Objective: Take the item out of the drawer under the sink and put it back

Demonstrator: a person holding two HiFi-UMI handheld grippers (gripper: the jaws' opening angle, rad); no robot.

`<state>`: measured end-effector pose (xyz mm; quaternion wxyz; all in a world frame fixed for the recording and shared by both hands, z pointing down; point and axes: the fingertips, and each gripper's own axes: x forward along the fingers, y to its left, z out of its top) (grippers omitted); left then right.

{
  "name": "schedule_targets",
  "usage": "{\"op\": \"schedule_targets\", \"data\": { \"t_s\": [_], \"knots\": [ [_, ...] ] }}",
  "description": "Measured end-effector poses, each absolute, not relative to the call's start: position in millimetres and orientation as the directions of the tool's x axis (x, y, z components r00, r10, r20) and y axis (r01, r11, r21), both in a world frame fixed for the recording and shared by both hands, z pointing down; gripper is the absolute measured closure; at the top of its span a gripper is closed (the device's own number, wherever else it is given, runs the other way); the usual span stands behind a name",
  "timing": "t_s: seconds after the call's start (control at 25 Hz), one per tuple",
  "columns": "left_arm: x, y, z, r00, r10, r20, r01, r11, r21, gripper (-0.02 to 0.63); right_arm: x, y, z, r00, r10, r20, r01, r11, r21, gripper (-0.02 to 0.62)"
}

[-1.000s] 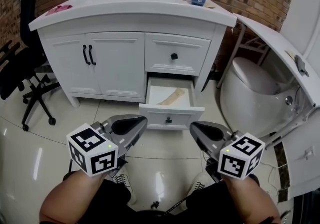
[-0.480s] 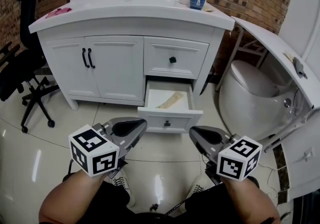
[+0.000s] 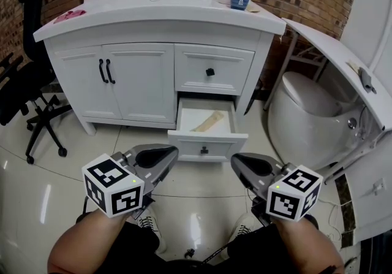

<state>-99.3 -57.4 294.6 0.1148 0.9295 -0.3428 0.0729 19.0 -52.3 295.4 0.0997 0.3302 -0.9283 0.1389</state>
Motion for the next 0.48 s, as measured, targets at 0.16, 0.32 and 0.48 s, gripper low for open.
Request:
{"op": "schedule_targets", "data": {
  "t_s": [0.16,0.32,0.48],
  "knots": [
    [-99.6,-57.7,293.2,0.754,-0.622,0.210,-0.655,-0.738,0.163,0.600,16.9,-51.3,296.1,-0.763,-0.582,0.281,-0.639,0.745,-0.190,0.593],
    [-96.7,-57.7,294.0,0.758,-0.617,0.213,-0.650,-0.743,0.160,0.600,16.9,-51.8,297.4,-0.765,-0.579,0.281,-0.636,0.748,-0.191,0.592],
    [-95.7,-57.6,294.5,0.760,-0.613,0.215,-0.647,-0.746,0.160,0.600,17.2,-51.4,297.0,-0.763,-0.580,0.286,-0.638,0.747,-0.187,0.594]
  ]
}}
